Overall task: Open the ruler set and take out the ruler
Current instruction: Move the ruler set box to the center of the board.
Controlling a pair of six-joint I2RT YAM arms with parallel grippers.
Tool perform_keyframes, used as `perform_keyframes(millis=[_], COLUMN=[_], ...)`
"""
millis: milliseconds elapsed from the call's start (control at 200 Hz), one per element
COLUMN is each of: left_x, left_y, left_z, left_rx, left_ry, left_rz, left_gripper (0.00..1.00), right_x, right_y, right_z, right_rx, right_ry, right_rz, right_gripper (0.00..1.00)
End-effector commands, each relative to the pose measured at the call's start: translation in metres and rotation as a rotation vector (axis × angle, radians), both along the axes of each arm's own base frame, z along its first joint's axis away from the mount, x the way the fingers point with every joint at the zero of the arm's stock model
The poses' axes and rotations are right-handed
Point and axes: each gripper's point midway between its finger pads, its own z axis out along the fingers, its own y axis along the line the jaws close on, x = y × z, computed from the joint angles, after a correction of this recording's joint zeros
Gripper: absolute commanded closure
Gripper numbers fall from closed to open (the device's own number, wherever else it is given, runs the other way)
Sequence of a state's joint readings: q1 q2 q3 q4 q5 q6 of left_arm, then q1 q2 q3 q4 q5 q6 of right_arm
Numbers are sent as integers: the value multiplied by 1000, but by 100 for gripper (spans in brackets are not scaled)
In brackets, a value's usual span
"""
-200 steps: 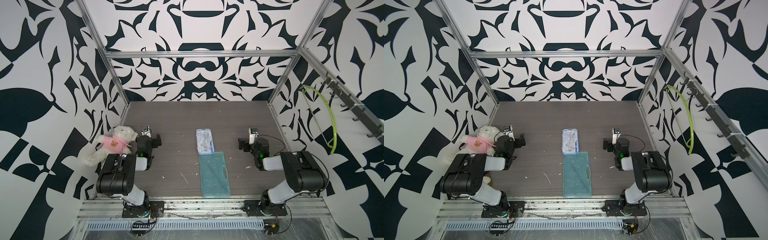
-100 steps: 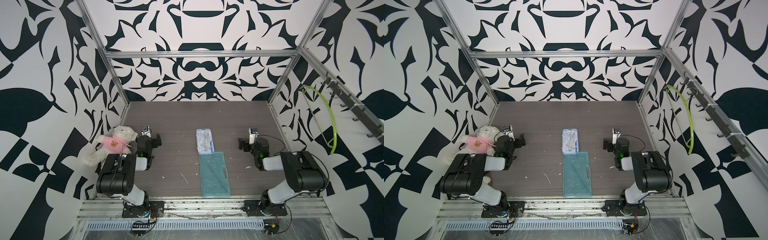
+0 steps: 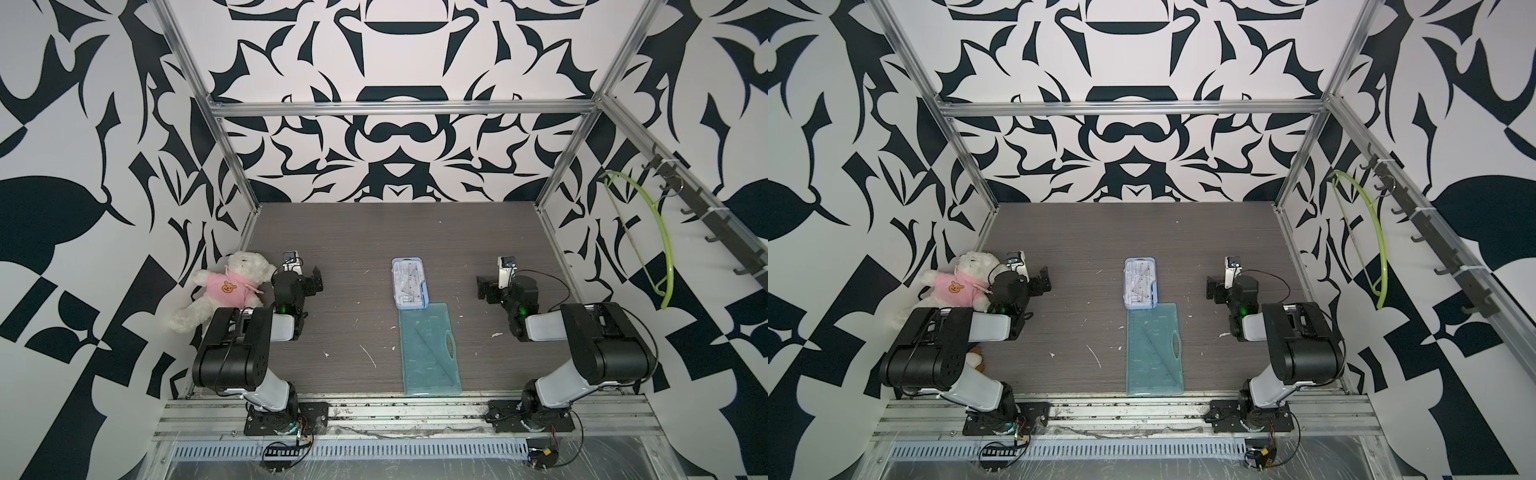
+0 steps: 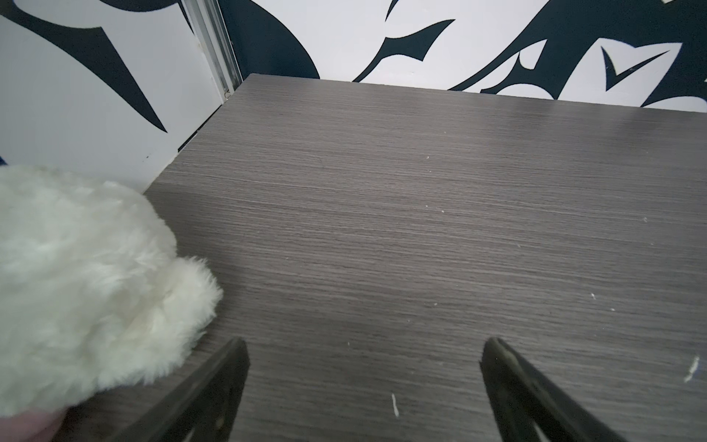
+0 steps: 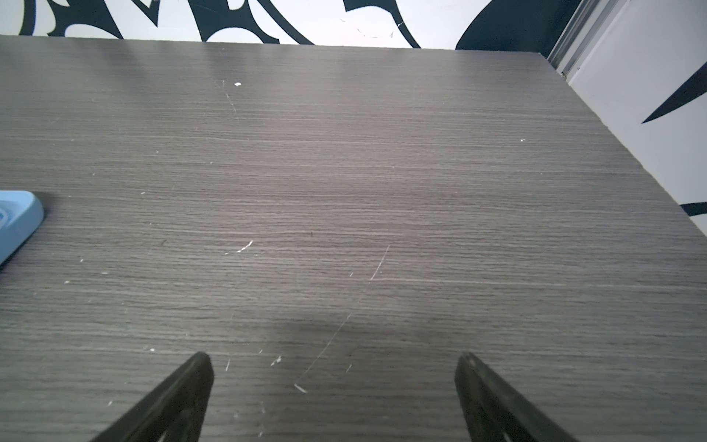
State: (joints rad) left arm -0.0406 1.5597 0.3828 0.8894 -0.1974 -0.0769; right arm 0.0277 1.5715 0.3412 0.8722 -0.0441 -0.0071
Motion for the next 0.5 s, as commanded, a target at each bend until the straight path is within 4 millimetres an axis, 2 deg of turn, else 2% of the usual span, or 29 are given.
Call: perform_keyframes(millis=[0, 350, 495], left_x=[-2, -2, 0], left_y=[-2, -5, 0], left_z=[2, 5, 28], left_rx=[4, 35, 84], left_ry=[3, -7, 23], left_rz=[-10, -15, 54], left_gripper=[1, 1, 1], right_x=[7, 7, 9], right_y=[-2, -3, -16], right_z=[20, 19, 23], right_rx=[1, 3, 5], right_ry=[-62, -62, -69], right_rz=[-14, -22, -104], right_gripper=[0, 0, 0])
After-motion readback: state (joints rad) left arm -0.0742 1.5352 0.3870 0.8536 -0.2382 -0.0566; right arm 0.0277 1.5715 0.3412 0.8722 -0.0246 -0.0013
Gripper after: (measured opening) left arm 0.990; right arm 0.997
